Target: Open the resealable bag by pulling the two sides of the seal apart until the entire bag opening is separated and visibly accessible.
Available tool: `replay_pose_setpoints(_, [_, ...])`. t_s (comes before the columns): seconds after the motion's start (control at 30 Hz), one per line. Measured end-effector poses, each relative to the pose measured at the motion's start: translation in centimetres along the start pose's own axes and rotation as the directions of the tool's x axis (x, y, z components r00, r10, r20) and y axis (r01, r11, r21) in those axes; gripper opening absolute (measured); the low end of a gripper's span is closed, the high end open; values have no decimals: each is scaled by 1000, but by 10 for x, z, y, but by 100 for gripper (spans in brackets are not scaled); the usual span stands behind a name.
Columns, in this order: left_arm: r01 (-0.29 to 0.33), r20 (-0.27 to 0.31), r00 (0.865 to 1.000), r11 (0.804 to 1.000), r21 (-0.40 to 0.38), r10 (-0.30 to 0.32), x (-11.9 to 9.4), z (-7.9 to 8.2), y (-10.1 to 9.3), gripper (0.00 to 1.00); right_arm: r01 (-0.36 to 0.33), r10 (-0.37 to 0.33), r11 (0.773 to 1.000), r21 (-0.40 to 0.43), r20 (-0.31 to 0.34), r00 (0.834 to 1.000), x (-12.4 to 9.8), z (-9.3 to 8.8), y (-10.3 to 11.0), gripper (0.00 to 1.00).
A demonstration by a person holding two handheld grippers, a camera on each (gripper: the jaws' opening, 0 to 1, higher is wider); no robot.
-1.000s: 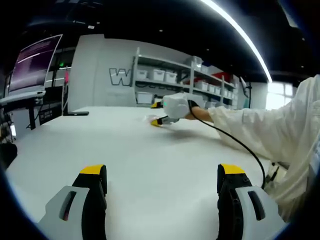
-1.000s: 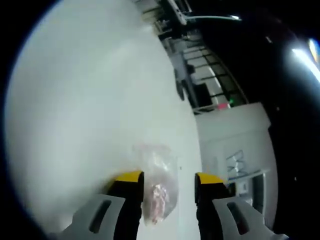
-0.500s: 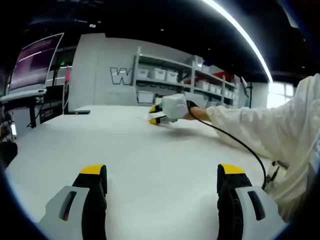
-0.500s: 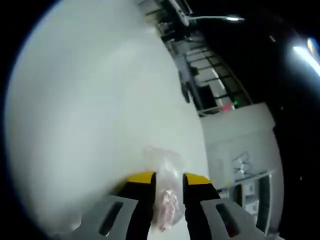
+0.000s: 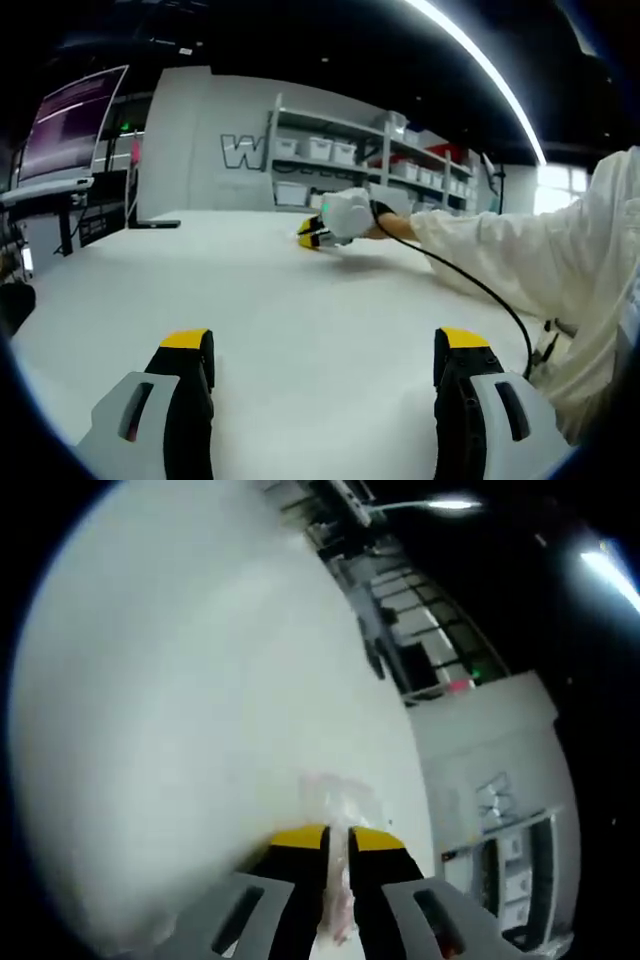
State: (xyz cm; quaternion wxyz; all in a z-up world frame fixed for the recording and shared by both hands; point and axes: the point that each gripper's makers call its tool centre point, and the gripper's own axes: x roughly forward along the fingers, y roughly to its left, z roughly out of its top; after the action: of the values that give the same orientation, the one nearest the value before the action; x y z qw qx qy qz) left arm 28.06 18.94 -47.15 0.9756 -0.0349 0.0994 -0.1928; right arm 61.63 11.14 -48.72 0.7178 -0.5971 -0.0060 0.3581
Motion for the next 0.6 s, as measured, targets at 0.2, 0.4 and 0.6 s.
replay_pose_setpoints(0.2, [-1, 3, 1000, 1000, -1, 1, 0, 2, 0, 90, -7, 7, 1000, 23, -7, 1000, 2, -1, 1, 0])
replay_pose_setpoints(0.4, [4, 9, 1000, 1000, 4, -4, -1, 5, -4, 90, -5, 6, 999, 45, -10, 1000, 3, -1, 0, 0])
replay_pose_setpoints(0.6, [1, 7, 1000, 1000, 12, -1, -4, 6, -5, 90, 45, -45, 997, 65, -5, 999, -2, 0, -10, 0])
